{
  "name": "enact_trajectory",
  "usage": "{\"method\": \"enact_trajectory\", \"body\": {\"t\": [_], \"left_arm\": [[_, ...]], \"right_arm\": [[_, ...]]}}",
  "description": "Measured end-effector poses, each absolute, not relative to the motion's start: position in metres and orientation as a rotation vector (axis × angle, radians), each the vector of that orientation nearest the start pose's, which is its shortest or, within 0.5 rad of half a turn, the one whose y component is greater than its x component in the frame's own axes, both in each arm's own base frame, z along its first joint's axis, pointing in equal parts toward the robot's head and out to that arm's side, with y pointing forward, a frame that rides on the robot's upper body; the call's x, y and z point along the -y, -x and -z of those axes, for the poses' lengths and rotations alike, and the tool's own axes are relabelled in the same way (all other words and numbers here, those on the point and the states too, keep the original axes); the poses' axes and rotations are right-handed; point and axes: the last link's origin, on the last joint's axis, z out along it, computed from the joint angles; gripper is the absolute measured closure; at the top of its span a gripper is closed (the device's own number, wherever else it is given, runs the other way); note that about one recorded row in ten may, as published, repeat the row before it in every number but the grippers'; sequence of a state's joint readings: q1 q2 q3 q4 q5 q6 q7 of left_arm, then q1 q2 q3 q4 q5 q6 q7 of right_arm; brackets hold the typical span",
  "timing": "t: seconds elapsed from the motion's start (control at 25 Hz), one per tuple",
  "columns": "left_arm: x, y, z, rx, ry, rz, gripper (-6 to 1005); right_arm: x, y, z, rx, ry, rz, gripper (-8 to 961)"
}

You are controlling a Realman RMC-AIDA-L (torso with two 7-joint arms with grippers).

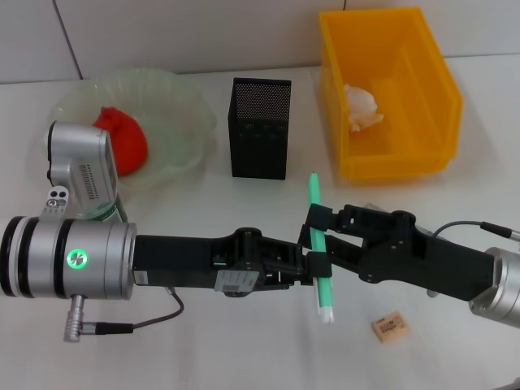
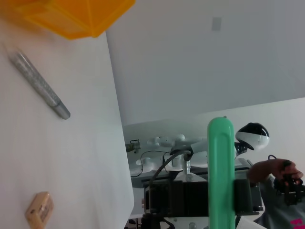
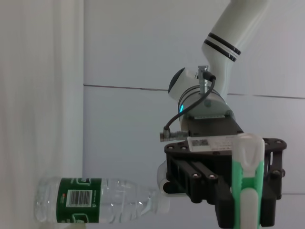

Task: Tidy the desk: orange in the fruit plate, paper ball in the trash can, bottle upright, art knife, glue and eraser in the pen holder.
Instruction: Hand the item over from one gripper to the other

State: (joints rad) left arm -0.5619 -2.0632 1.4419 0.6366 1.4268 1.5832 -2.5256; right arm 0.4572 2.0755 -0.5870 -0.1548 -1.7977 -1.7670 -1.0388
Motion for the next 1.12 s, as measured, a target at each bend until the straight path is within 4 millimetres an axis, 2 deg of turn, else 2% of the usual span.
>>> {"method": "enact_trajectory", "body": {"t": [0.84,0.96,1.12], "left_arm": [[-0.2967,0.172,0.0611,2.245,2.721,0.775,805],[-0.2967,0.1719,0.061,2.245,2.721,0.776,805],[-0.2966,0.1715,0.0612,2.244,2.723,0.78,805]], "right_arm": [[-0.2581,-0.2611,0.0422,1.514,1.59,-0.371,636],[-0.2581,-0.2613,0.0423,1.514,1.591,-0.37,692],[-0.2585,-0.2611,0.0425,1.515,1.591,-0.37,692]]}}
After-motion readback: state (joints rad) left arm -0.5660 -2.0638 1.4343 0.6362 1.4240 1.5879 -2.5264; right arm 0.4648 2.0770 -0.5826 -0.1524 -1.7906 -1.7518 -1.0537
